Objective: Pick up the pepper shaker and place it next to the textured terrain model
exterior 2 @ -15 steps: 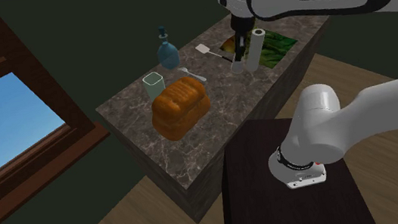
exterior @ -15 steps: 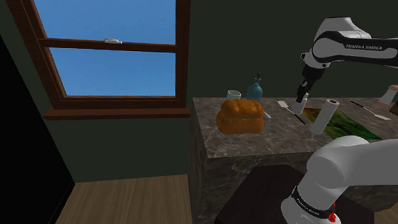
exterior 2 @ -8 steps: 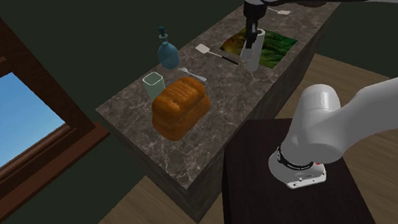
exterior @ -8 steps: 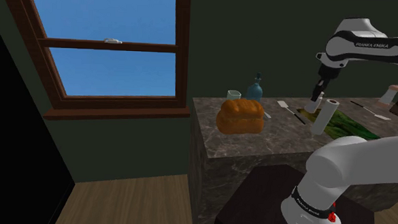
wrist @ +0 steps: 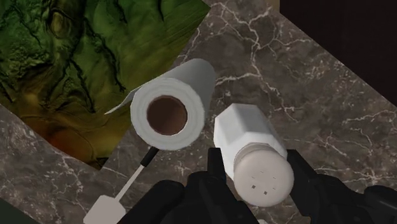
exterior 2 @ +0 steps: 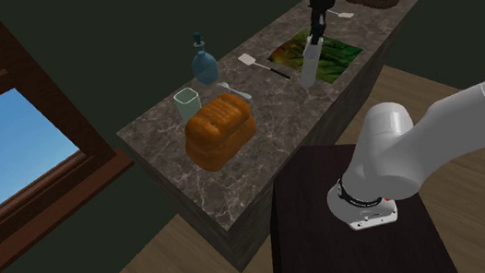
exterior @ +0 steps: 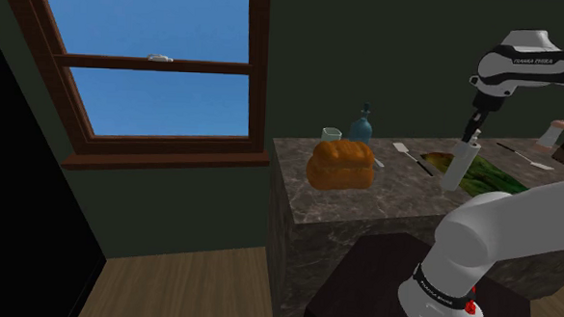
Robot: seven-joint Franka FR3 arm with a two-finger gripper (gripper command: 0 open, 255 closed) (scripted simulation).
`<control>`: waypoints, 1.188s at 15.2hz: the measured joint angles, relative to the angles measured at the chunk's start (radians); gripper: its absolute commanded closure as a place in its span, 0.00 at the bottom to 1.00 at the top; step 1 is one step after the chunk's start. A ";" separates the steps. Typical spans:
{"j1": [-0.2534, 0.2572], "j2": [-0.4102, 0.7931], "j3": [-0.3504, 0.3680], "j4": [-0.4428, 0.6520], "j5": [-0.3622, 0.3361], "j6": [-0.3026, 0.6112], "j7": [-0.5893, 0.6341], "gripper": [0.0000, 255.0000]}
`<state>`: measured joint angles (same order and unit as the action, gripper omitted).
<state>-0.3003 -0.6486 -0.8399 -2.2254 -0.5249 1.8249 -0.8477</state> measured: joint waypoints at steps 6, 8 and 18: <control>0.001 0.013 -0.052 -0.045 -0.023 0.069 -0.014 1.00; 0.002 0.018 -0.065 -0.066 -0.029 0.096 -0.010 1.00; 0.015 0.050 -0.136 -0.155 -0.063 0.240 0.002 1.00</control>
<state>-0.2853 -0.5987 -0.9757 -2.3804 -0.5877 2.0645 -0.8453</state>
